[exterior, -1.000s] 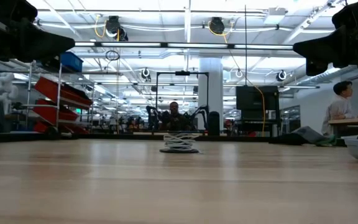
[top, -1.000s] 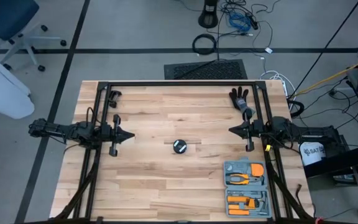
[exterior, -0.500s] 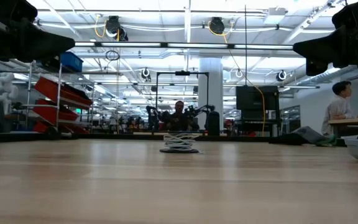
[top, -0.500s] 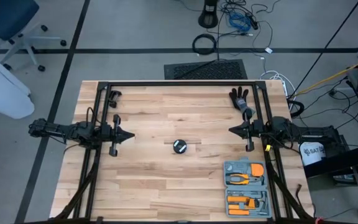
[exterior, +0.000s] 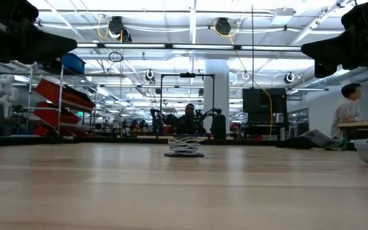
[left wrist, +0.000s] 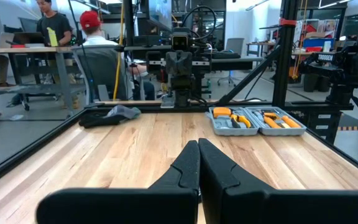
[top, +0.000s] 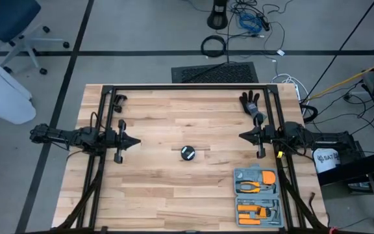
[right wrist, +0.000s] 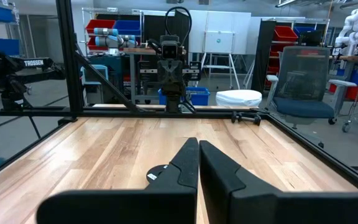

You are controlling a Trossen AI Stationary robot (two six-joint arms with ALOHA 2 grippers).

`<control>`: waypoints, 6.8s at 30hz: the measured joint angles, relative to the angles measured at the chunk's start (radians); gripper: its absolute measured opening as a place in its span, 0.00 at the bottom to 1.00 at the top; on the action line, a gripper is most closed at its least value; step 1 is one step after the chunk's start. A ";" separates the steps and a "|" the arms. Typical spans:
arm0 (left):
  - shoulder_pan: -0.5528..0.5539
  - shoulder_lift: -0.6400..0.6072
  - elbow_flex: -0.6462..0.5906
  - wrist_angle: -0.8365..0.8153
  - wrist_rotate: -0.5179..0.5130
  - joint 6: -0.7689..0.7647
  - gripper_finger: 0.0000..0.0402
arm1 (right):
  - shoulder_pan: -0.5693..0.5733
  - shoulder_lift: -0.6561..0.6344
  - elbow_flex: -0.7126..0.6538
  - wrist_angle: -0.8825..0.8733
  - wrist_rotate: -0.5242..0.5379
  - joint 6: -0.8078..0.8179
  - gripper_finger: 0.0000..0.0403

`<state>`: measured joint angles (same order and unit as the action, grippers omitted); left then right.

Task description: Coil cords

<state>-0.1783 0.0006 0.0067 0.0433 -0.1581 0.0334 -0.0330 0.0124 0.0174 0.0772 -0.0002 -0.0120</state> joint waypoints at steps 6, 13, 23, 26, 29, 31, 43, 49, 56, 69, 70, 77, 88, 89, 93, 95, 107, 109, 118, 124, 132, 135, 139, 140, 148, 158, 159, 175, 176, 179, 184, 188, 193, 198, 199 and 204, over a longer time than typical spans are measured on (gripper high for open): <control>0.000 0.000 0.000 0.000 0.000 0.000 0.00 | 0.000 0.000 0.000 0.000 0.000 0.000 0.00; 0.000 0.000 0.000 0.000 0.000 0.000 0.00 | 0.000 0.000 0.000 0.000 0.000 0.000 0.00; 0.000 0.000 0.000 0.000 0.000 0.000 0.00 | 0.000 0.000 0.000 0.000 0.000 0.000 0.00; 0.000 0.000 0.000 0.000 0.000 0.000 0.00 | 0.000 0.000 0.000 0.000 0.000 0.000 0.00; 0.000 0.000 0.000 0.000 0.000 0.000 0.00 | 0.000 0.000 0.000 0.000 0.000 0.000 0.00; 0.000 0.000 0.000 0.000 0.000 0.000 0.00 | 0.000 0.000 0.000 0.000 0.000 0.000 0.00; 0.000 0.000 0.000 0.000 0.000 0.000 0.00 | 0.000 0.000 0.000 0.000 0.000 0.000 0.00; 0.000 0.000 0.000 0.000 0.000 0.000 0.00 | 0.000 0.000 0.000 0.000 0.000 0.000 0.00; 0.000 0.000 0.000 0.000 0.000 0.000 0.00 | 0.000 0.000 0.000 0.001 0.000 0.000 0.00; 0.000 0.000 0.004 0.057 -0.015 -0.001 0.00 | 0.000 0.000 0.000 0.001 0.000 0.000 0.00; 0.000 0.000 0.008 0.054 -0.014 -0.002 0.00 | 0.000 0.000 0.000 0.001 0.000 0.000 0.00; 0.000 0.000 0.063 0.050 -0.030 -0.029 0.00 | 0.000 0.000 0.000 0.017 0.000 0.000 0.00; 0.000 0.146 0.308 -0.072 -0.053 -0.018 0.00 | 0.000 0.000 0.000 0.016 0.000 0.001 0.00; 0.000 0.179 0.345 -0.093 -0.058 -0.012 0.00 | 0.000 0.000 0.000 0.016 0.000 0.005 0.00; 0.000 0.331 0.472 -0.120 -0.068 0.035 0.00 | 0.000 0.000 0.000 0.016 0.000 0.087 0.00; 0.000 0.416 0.524 -0.120 -0.068 0.057 0.00 | 0.000 0.000 0.000 0.016 0.000 0.105 0.00; -0.029 0.919 0.592 0.049 0.014 -0.024 0.00 | 0.000 0.001 0.000 0.004 0.000 0.171 0.00; -0.038 0.982 0.592 0.089 0.003 -0.029 0.00 | 0.000 0.002 0.000 -0.003 0.000 0.181 0.00; -0.041 1.132 0.592 0.212 -0.007 -0.134 0.00 | 0.000 0.002 0.000 -0.001 0.001 0.197 0.00; -0.062 1.218 0.592 0.253 -0.052 -0.180 0.01 | 0.000 0.012 0.000 0.001 0.003 0.248 0.00; -0.146 1.333 0.592 0.369 -0.136 -0.366 0.17 | 0.000 0.039 0.000 0.018 0.033 0.343 0.00; -0.192 1.375 0.592 0.397 -0.203 -0.339 0.19 | 0.000 0.052 0.000 0.018 0.029 0.366 0.00; -0.217 1.391 0.592 0.431 -0.242 -0.229 0.19 | 0.000 0.070 0.003 0.031 0.027 0.386 0.00; -0.217 1.391 0.592 0.430 -0.247 -0.227 0.19 | 0.001 0.076 0.007 0.031 0.025 0.395 0.00; -0.148 1.391 0.751 0.050 -0.164 -0.209 0.19 | 0.035 0.140 0.100 0.025 0.022 0.368 0.00; -0.180 1.457 0.870 -0.131 -0.229 0.080 0.20 | 0.035 0.269 0.166 0.021 0.023 0.340 0.00; -0.186 1.471 0.870 -0.106 -0.241 0.082 0.21 | 0.035 0.283 0.166 0.021 0.023 0.340 0.01; -0.192 1.735 0.869 0.022 -0.366 0.205 0.36 | 0.035 0.443 0.166 0.146 0.026 0.367 0.24; -0.190 1.741 0.869 0.022 -0.365 0.212 0.37 | 0.035 0.447 0.166 0.144 0.026 0.367 0.25; -0.173 1.754 0.869 0.017 -0.365 0.218 0.38 | 0.035 0.459 0.166 0.142 0.026 0.367 0.26; -0.162 1.775 0.869 0.020 -0.441 0.321 0.44 | 0.035 0.472 0.166 0.143 0.026 0.361 0.28; -0.162 1.776 0.869 0.020 -0.461 0.399 0.45 | 0.035 0.476 0.166 0.141 0.026 0.357 0.28; -0.154 1.777 0.869 0.020 -0.479 0.532 0.45 | 0.035 0.477 0.166 0.141 0.026 0.343 0.28; -0.137 1.791 0.869 0.030 -0.472 0.653 0.45 | 0.035 0.476 0.166 0.142 0.026 0.341 0.28; -0.134 1.793 0.870 0.041 -0.466 0.673 0.45 | 0.035 0.476 0.166 0.142 0.026 0.341 0.28; -0.122 1.796 0.870 0.038 -0.445 0.734 0.45 | 0.035 0.477 0.166 0.141 0.026 0.341 0.28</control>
<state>-0.3001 1.7962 0.8764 0.0811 -0.6031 0.7669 0.0021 0.4892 0.1837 0.2187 0.0257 0.3287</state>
